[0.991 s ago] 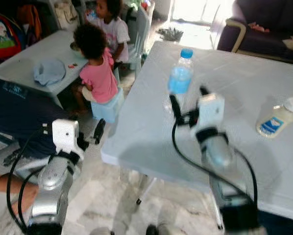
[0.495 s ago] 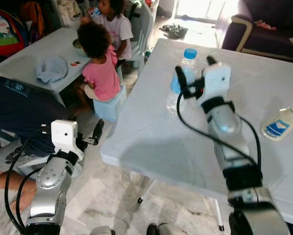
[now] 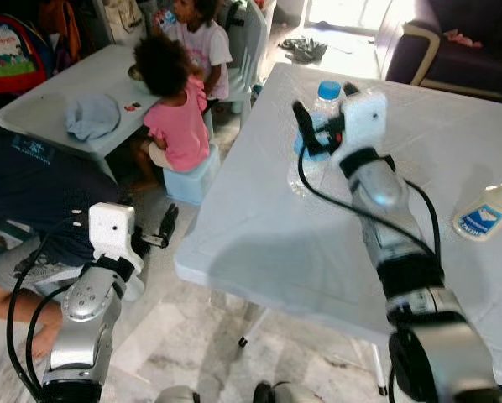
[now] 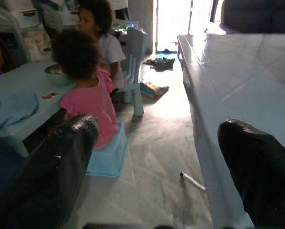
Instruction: Restocking fridge
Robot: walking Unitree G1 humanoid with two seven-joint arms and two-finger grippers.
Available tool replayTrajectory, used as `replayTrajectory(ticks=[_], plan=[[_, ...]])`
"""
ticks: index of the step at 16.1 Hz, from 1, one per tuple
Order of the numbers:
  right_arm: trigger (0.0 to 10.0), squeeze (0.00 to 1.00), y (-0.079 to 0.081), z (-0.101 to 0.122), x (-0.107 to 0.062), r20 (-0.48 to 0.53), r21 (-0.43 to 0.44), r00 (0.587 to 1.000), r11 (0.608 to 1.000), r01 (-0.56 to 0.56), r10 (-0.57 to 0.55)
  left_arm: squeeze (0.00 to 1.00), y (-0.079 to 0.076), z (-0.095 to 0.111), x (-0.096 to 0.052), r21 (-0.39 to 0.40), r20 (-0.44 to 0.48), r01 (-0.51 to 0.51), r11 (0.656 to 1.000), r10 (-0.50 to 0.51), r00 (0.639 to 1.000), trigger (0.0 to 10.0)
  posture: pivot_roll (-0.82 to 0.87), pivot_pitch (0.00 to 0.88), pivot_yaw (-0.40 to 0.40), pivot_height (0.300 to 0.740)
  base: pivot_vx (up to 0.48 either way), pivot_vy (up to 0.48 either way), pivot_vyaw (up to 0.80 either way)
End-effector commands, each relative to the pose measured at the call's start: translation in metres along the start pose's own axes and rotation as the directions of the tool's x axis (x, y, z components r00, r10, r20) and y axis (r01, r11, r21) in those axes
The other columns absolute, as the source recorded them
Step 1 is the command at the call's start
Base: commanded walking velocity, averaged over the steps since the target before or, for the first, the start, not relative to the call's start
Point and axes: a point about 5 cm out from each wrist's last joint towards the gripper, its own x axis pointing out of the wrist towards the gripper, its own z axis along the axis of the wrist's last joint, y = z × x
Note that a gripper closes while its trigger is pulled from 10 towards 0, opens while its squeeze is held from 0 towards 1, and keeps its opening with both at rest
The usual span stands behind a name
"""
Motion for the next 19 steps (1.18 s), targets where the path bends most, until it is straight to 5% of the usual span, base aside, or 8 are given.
replayTrajectory(ticks=[1,3,17,19], plan=[[10.0,0.00,0.000,0.002,0.005,0.008,0.003,1.000,1.000,-0.005,0.005,0.00,0.000,0.000,0.001,0.023,-0.012,0.013,1.000,-0.013,1.000,10.0,0.08,0.113,-0.023,0.740,0.000,0.000,0.00],[0.0,0.00,0.001,0.003,0.012,-0.004,0.019,1.000,1.000,-0.009,0.009,0.00,0.000,0.000,0.002,0.023,-0.012,0.013,1.000,-0.013,1.000,10.0,0.08,0.113,-0.022,0.740,0.000,0.000,0.00],[0.0,0.00,-0.002,0.002,0.006,-0.063,0.064,0.998,0.997,0.034,-0.030,0.00,-0.001,-0.003,0.002,0.039,-0.034,0.024,0.999,-0.022,0.999,10.0,0.08,0.094,-0.041,0.740,0.000,0.000,0.00],[0.7,0.00,-0.003,0.005,0.000,-0.073,0.065,0.997,0.998,0.025,-0.020,0.00,0.002,-0.005,0.001,0.047,-0.048,0.021,0.999,-0.019,0.999,10.0,0.07,0.084,-0.041,0.740,0.000,0.000,0.00]])
